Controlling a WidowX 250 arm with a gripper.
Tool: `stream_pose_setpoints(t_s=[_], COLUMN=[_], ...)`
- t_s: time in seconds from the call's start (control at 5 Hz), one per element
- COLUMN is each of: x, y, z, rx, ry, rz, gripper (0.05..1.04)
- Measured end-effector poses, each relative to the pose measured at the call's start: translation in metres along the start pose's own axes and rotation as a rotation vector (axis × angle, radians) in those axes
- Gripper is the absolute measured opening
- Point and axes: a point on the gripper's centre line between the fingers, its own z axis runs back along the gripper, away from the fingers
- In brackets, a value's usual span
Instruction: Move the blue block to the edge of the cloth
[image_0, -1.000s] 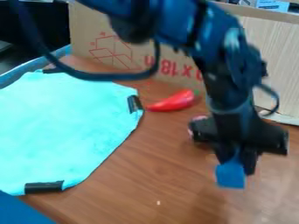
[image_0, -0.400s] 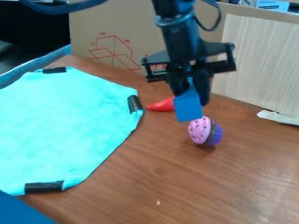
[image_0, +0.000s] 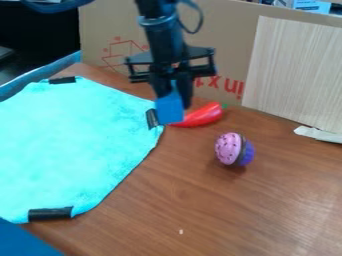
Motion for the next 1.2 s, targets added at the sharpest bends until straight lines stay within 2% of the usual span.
stream_pose_setpoints(t_s=[0.4,0.8,1.0,1.2], x=[0.018,0.037,0.045,0.056], y=[0.046,0.073,0.089,0.096], z=[-0.02,-0.052,-0.064,-0.06], rx=[0.077,0.133,0.154,0.145], ry=[-0.015,-0.01,0.0,-0.018], rz=[-0.021,0.076,0.114,0.158], gripper=[0.259,0.259,0.258,0.258])
